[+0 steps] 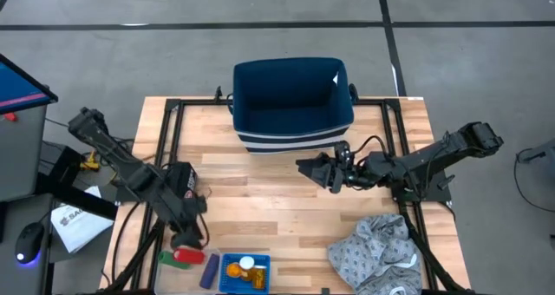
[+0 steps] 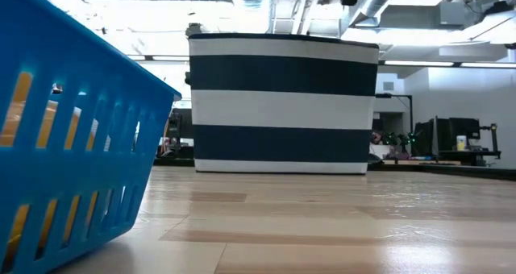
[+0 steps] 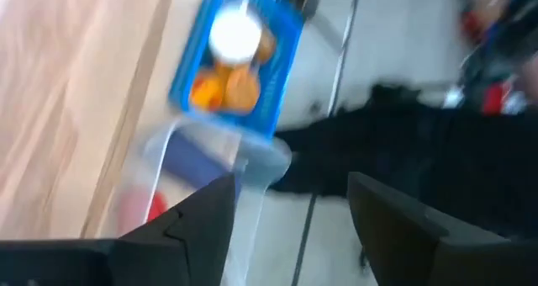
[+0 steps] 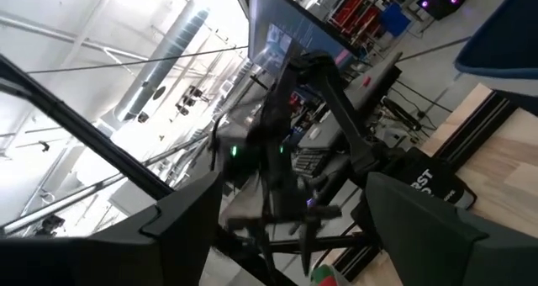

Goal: Pick & place medical supplies in basket/bin
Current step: Put the gray patients gown into the blue laundry organizer

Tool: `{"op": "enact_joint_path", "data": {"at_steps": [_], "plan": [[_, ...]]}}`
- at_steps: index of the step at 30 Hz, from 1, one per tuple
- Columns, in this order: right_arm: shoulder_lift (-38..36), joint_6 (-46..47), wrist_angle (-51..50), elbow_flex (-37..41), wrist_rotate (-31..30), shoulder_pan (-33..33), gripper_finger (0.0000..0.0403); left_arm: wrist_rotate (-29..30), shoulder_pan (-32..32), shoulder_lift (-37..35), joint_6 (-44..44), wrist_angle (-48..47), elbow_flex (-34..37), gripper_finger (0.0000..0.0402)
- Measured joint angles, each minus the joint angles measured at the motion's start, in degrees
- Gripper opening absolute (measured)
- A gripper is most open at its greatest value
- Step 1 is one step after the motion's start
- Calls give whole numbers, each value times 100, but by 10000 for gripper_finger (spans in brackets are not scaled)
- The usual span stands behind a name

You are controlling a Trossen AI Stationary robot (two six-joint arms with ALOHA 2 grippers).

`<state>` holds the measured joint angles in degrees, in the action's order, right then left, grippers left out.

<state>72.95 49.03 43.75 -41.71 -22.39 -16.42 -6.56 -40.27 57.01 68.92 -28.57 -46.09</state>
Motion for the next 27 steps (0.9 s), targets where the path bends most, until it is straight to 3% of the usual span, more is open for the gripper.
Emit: {"op": "enact_joint_path", "data": {"at_steps": [3,7,11,17,20,24,27], "plan": [[0,-47,-1,0,2,-39,292,353,150,-308,44,191,0,209],[0,-102,-1,0,-3,-85,292,390,400,-417,-149,660,0,209],[0,-110,40,0,-20,-125,292,467,621,-585,-637,1427,0,226],[-1,-646,856,0,-7,-261,292,1080,982,-883,-1418,2221,-2,256],[-155,-832,954,-2,437,-327,292,1204,1131,-1051,-1754,2125,-2,265],[-491,-254,231,-28,1091,-345,292,1413,1260,-1262,-1938,1848,-2,266],[-807,188,-1339,-415,1473,-242,292,1419,1353,-1314,-2050,1840,-2,267]]}}
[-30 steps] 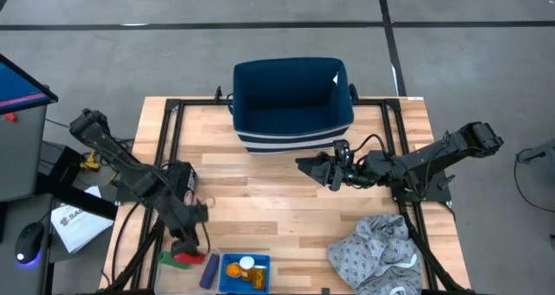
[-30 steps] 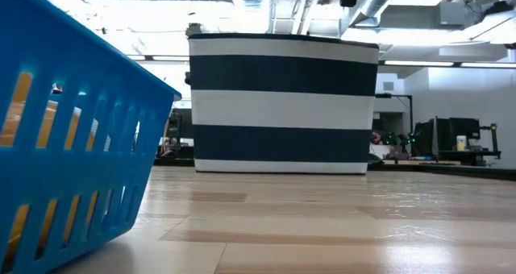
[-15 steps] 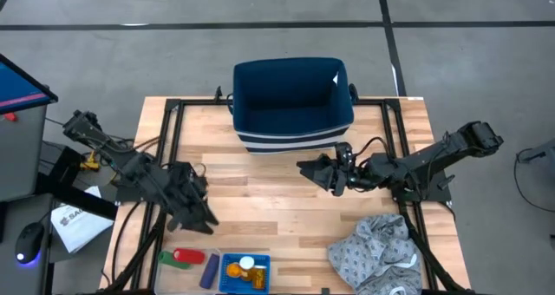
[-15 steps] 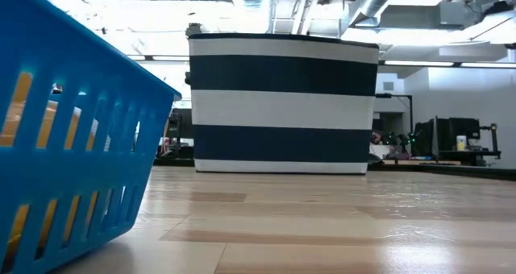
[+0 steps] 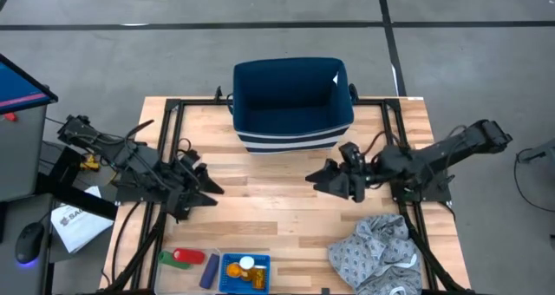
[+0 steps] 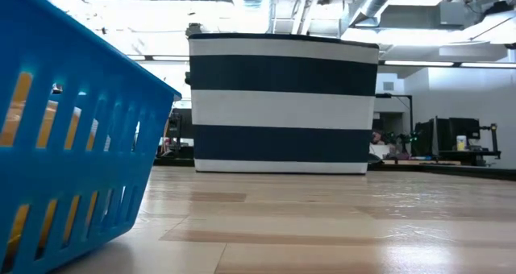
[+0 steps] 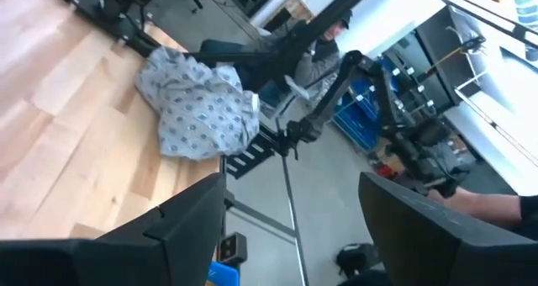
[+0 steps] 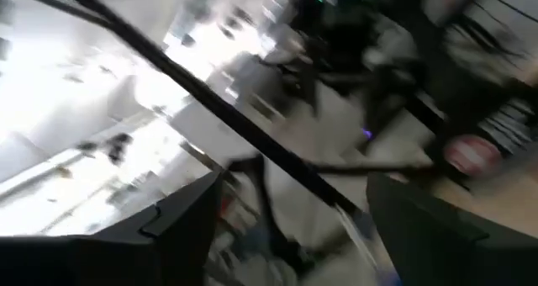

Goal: Pick & place medical supplies in basket/bin
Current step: Put the gray patients gown into the blue laundry organizer

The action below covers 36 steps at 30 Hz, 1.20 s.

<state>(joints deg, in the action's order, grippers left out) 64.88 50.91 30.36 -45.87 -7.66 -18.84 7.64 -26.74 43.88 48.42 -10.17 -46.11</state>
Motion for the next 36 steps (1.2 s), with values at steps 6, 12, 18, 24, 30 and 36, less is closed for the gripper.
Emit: {"op": "enact_joint_path", "data": {"at_steps": [6,12,18,24,30,36], "plan": [[34,-62,-3785,-1862,800,437,292,-44,27,29,-17,-53,0,277],[1077,-474,-7785,-3980,1805,729,292,-120,26,31,-96,-53,0,286],[2357,-1417,-9486,-4942,2978,656,292,-166,26,31,-167,-126,0,287],[3011,-2277,-11245,-5010,3518,401,292,-349,5,31,-138,-134,0,287],[3089,-2257,-11159,-5021,3319,-206,302,-347,5,44,-126,-121,0,287],[3065,-2182,-11202,-4688,2283,-966,316,-293,20,115,57,0,2,287]]}}
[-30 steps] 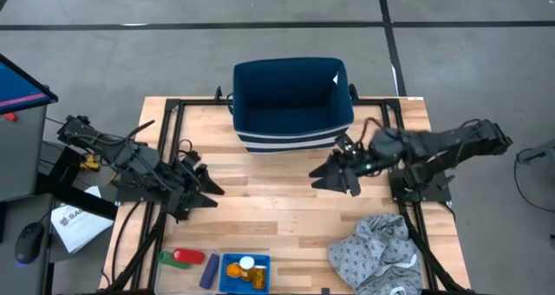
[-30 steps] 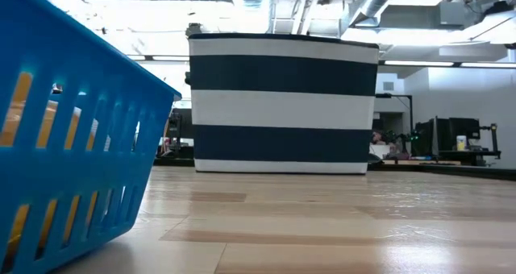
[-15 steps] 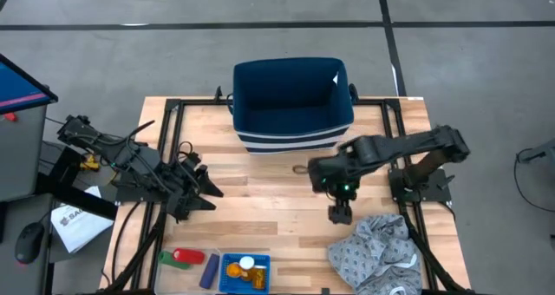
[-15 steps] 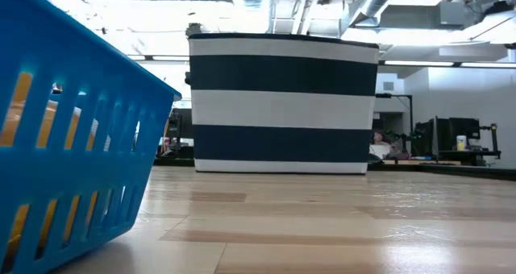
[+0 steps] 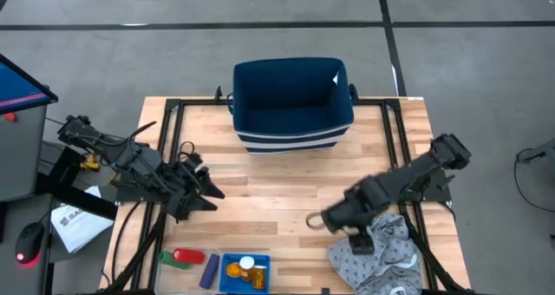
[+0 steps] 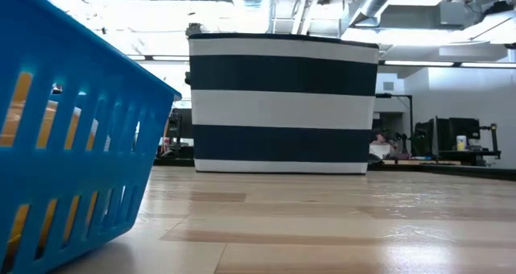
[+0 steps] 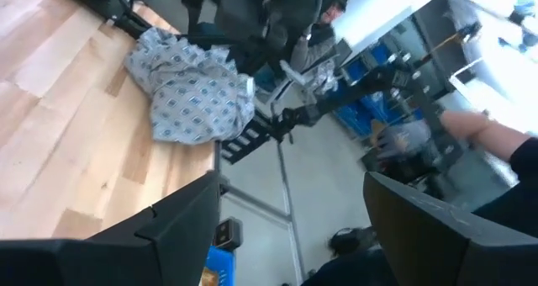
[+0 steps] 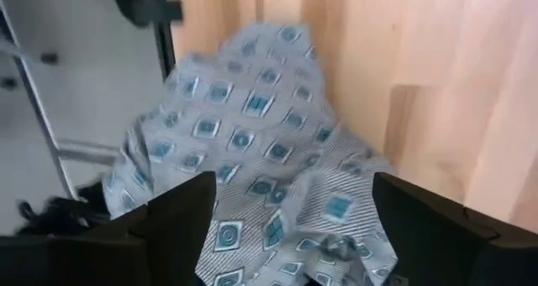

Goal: Pick & place medical supplies in basket/bin
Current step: Put the gray patients gown into the blue laundry organizer

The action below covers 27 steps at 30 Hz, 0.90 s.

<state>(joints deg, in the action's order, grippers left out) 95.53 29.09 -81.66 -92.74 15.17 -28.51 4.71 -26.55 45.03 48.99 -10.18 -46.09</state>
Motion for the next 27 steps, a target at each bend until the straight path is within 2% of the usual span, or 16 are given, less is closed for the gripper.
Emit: {"op": "enact_joint_path", "data": {"at_steps": [4,9,16,21,27], "plan": [[2,259,411,435,3,-549,323,5,0,98,190,265,2,287],[4,793,990,792,674,-890,335,11,0,289,243,804,1,287],[4,1139,1580,1417,1143,-1381,348,131,0,709,260,1318,0,287],[7,1829,2311,1944,1442,-2003,348,156,0,1054,359,1707,0,287],[4,2946,3300,1988,1404,-2571,347,178,0,1385,505,2104,0,287]]}}
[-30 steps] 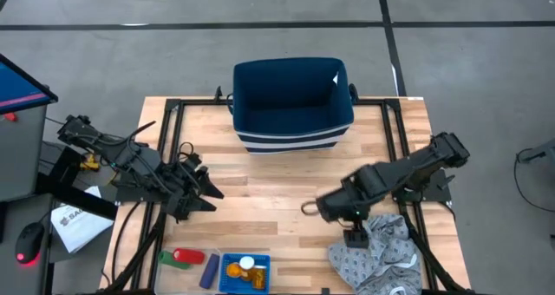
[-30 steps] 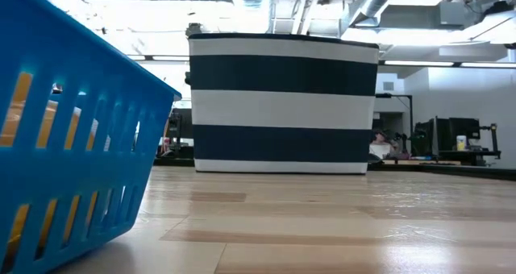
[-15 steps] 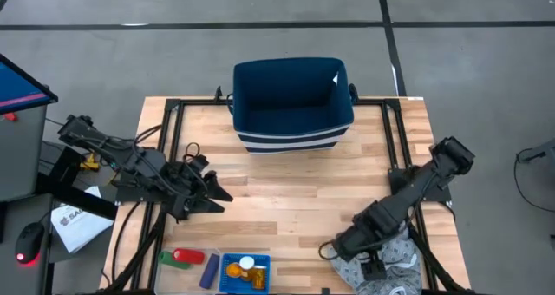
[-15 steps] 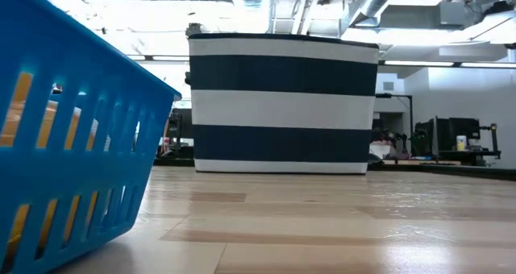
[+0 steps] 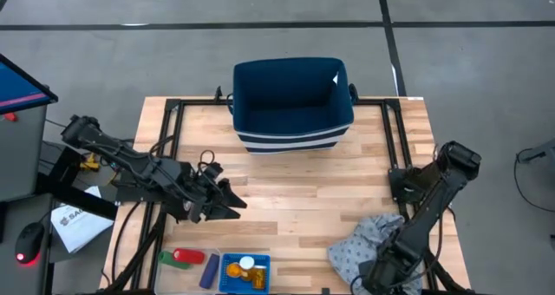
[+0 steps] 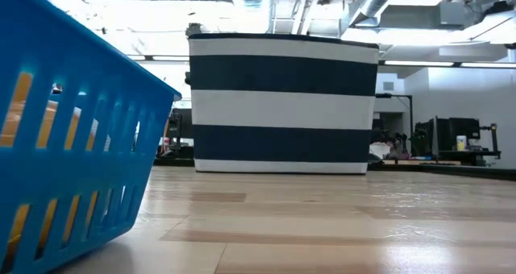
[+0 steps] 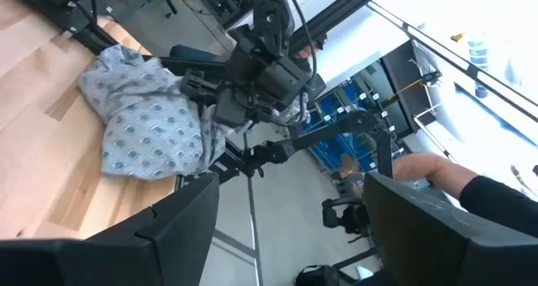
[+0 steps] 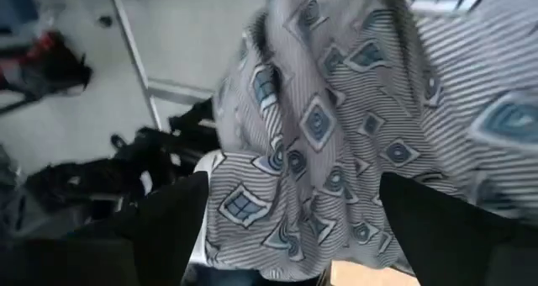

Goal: Pick & place medical supplies in basket/bin
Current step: Put the gray patients gown into the blue laundry organizer

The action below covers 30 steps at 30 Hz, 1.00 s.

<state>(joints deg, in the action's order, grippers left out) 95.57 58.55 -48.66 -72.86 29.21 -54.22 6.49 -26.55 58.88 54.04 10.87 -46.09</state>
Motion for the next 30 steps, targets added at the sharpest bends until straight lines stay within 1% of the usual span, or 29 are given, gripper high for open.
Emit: {"op": "enact_joint_path", "data": {"at_steps": [2,6,11,15,19,21,26,30], "plan": [[1,185,-88,2,-134,-164,347,-1,0,76,7,80,0,287],[48,257,-512,7,-445,-395,347,-1,0,222,33,221,0,287],[44,389,-992,7,-1199,-411,347,73,0,287,160,459,0,287],[44,473,-1174,7,-1829,-534,341,178,0,281,192,610,0,287],[44,635,-1182,7,-2237,-583,303,196,0,266,352,670,0,287],[44,788,-1132,7,-2281,-614,284,194,0,268,370,667,0,287],[42,1073,-1096,7,-2397,-782,252,214,0,267,391,680,0,287],[18,1311,-937,6,-2439,-897,207,215,0,267,462,680,0,287]]}}
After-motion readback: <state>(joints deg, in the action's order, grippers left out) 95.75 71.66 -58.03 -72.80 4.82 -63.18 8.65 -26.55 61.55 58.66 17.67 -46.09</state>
